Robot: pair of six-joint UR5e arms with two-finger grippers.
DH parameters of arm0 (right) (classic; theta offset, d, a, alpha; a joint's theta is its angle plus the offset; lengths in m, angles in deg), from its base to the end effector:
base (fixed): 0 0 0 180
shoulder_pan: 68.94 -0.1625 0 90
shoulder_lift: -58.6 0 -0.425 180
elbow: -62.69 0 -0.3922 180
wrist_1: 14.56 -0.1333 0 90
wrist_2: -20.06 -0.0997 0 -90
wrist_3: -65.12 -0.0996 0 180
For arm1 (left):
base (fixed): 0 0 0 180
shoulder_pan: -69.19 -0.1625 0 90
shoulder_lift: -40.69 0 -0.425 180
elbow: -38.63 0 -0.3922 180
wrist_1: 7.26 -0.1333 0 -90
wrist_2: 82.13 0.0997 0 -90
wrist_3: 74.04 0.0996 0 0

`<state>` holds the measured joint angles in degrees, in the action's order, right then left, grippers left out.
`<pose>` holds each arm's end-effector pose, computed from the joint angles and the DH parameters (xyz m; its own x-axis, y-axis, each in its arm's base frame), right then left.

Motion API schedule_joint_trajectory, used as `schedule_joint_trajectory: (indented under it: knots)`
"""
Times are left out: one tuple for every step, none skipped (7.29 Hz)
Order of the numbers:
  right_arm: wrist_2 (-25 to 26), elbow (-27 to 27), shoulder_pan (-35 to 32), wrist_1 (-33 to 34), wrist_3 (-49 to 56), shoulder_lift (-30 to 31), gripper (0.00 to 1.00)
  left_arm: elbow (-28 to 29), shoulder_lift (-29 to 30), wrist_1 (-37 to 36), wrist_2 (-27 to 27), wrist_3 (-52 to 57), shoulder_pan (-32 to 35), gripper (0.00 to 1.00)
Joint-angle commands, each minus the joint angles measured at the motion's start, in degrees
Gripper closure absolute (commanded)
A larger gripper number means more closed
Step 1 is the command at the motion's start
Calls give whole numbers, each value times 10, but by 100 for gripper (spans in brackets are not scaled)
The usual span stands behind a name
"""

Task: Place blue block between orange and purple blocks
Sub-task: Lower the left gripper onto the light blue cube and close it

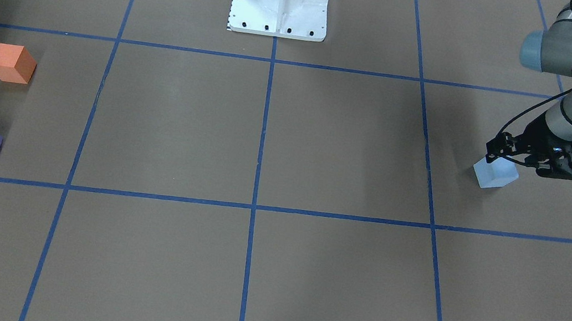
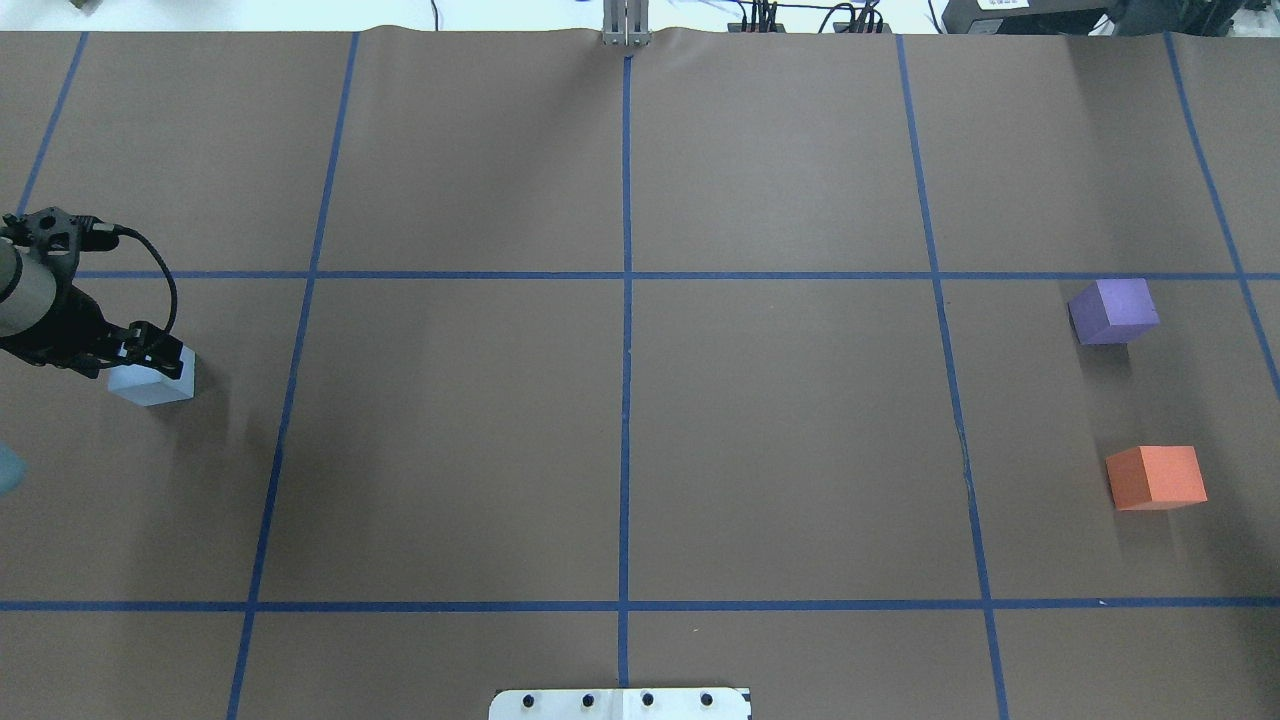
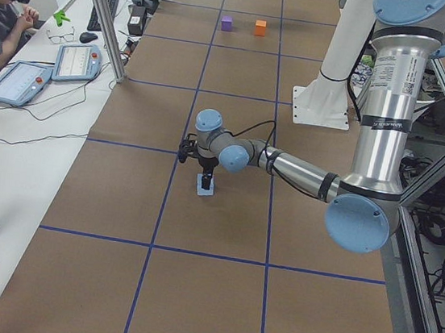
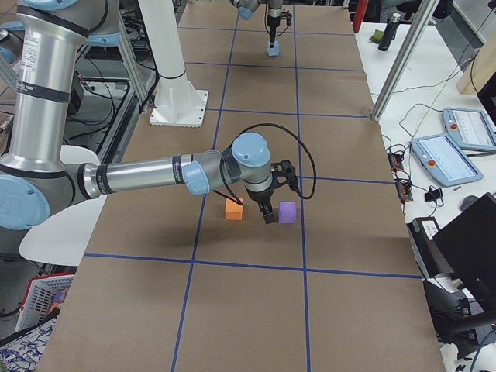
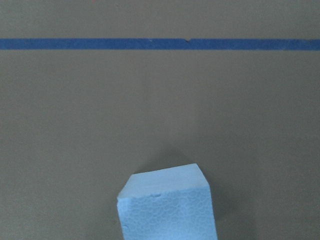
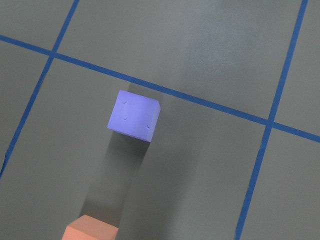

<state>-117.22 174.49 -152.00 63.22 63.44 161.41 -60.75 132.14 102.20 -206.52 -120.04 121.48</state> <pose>0.0101 -0.4148 0.5426 0.6444 -0.3185 0.6952 0.0938 0.9352 0.3416 0.2593 -0.4613 0.5344 0.7124 0.0158 -0.7016 -0.0226 0.9997 -0.0005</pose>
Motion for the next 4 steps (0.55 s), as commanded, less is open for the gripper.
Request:
schedule_joint_trajectory:
  knots:
    - [0, 0, 0, -1, -1, 0, 0, 19, 1, 1, 1, 3, -9, 1]
    - [0, 0, 0, -1, -1, 0, 0, 38, 2, 22, 0, 13, -10, 6]
    - [0, 0, 0, -1, -1, 0, 0, 71, 6, 63, -1, 17, -10, 10]
    - [0, 0, 0, -1, -1, 0, 0, 73, 18, 70, -1, 8, -10, 14]
